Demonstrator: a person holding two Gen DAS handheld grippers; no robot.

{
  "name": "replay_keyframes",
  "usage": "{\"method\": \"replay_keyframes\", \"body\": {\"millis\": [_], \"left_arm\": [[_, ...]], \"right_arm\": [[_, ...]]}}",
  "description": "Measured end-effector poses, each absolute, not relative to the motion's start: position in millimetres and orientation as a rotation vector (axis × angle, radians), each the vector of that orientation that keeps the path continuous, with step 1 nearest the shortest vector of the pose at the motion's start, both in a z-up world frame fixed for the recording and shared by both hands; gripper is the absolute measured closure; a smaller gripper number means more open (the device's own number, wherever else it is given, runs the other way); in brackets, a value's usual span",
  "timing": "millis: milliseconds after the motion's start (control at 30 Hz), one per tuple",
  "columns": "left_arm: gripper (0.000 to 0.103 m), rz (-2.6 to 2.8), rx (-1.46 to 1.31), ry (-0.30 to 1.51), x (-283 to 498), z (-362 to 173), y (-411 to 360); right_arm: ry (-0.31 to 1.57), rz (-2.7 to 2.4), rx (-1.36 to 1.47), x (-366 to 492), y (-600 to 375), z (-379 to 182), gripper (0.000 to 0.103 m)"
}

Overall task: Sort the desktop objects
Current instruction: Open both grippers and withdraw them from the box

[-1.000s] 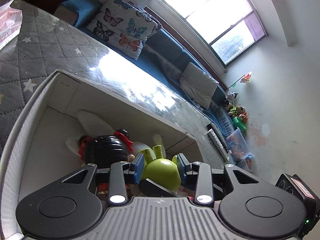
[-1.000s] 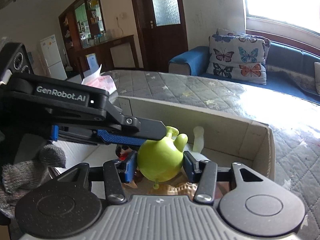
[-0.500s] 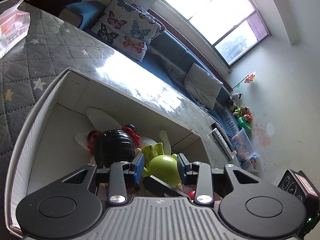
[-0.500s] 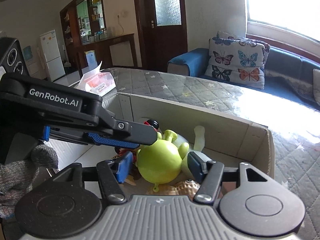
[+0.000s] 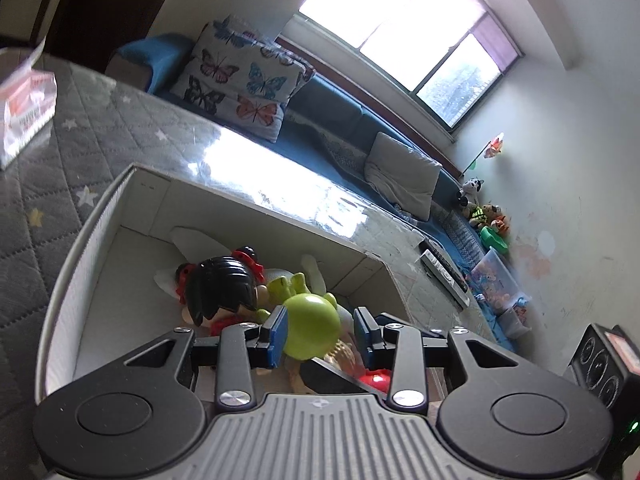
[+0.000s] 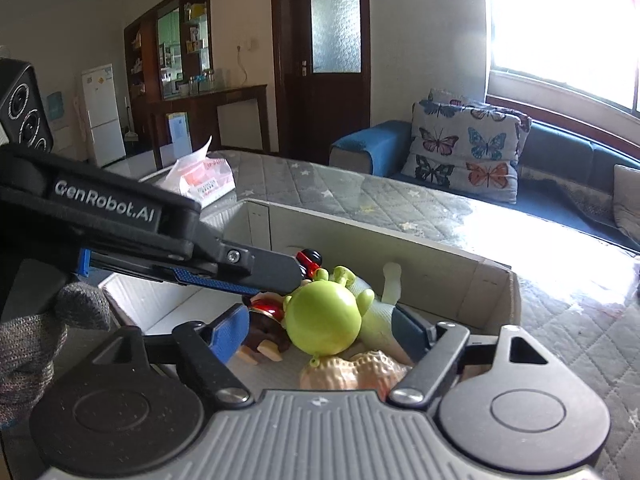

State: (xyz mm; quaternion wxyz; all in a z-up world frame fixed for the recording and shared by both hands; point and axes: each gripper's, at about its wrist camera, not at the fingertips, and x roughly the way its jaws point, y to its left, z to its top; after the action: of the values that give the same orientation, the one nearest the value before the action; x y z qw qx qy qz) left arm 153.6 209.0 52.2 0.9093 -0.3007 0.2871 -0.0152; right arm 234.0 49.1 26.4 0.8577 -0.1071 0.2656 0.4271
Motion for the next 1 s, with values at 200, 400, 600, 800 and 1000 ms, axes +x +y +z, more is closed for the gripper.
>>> {"method": "replay_keyframes", "body": {"millis": [200,400,600,800,1000], "left_arm": [[0.065,-0.017,-0.581,0.582,130.6,54.9,195.0],[0.065,0.009,-0.543,0.563,107.8,59.1,187.2],[0.065,0.032,-0.519,0.536,85.1,64.4,181.3],[0.065,0.054,-0.460,0.539,67.4,61.7,168.9],[0.065,0.072,-0.409,0.556,55.8,54.1,156.0]], "right_arm": [[0.539,0.877,-0.212,212.3,35.6,31.4,0.011],[0.523,0.846,-0.222,190.2,28.6,37.2,0.004],[0.497,0.831,-0.220,167.4,18.8,40.8,0.000],[0.496,0.809,-0.206,150.4,8.9,38.4,0.000],[0.515,0.792,-0.208,138.0,3.2,30.7,0.000]]}}
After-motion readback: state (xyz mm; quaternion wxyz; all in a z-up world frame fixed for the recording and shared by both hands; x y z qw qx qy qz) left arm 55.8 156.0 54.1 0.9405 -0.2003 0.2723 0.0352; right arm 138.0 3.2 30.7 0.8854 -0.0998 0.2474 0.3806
